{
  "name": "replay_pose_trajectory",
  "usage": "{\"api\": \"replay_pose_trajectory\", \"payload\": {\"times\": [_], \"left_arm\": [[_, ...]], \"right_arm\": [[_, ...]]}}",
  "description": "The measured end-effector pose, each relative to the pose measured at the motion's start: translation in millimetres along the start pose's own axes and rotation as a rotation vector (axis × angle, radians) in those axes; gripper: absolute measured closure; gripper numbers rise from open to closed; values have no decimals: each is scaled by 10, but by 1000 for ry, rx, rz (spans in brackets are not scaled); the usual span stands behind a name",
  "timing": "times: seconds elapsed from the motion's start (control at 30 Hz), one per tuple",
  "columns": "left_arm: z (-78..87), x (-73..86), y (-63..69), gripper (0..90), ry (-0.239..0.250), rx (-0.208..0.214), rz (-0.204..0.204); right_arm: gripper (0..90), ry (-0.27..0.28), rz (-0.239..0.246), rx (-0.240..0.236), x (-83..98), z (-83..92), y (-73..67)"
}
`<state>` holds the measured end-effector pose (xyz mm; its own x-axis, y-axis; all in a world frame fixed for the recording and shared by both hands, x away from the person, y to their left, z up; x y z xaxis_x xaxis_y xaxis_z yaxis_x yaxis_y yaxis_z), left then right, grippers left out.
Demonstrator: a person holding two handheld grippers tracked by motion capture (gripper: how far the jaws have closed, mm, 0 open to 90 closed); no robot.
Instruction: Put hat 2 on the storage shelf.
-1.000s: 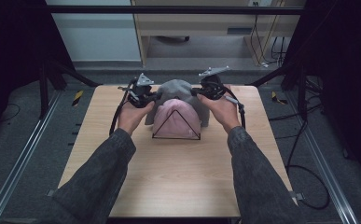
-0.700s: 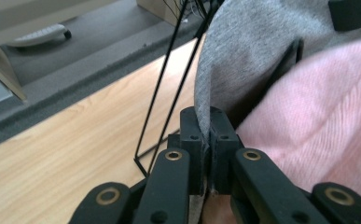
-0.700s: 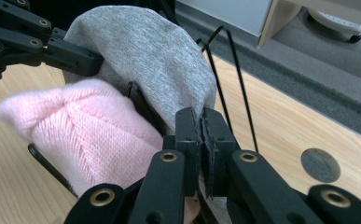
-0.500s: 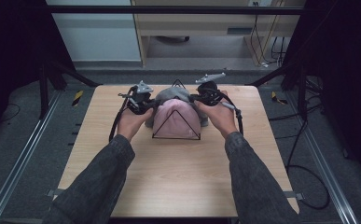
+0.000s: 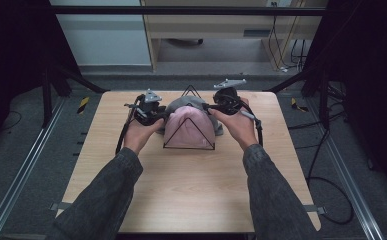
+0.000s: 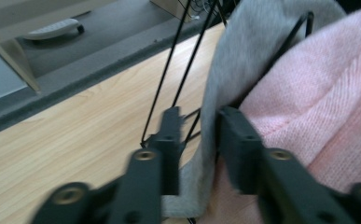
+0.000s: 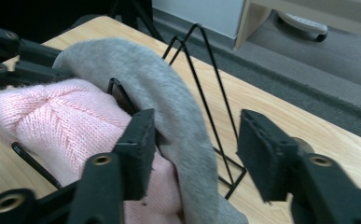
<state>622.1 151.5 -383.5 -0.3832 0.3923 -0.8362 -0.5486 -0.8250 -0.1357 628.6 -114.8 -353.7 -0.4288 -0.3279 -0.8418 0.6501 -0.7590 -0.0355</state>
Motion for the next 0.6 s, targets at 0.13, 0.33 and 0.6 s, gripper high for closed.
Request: {"api": "replay_pose_trajectory", "payload": {"times": [0.13,0.33,0.6], "left_arm": [[95,-46,-2,508,15,-24,6],[280,-118,36,381,24,-29,-21],[572,-137,83,201,8,-15,-39]], "right_arm": [[371,6,-6,18,-1,60,2],[287,17,-18,34,-1,156,-26],[207,45,-16,35,40,238,-123]]}}
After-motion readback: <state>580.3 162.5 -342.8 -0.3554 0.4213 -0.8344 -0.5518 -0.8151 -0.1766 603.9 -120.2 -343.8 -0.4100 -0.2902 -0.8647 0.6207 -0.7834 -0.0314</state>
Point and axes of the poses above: each handheld gripper's, and its own axes: z roughly backward along the jaws, x roughly out of its underside, y roughly to its right, the point moved 1 cm from there along -z, roughly forward along the jaws, and after that the axes turned 5 degrees about -x, right-handed, at the moved point
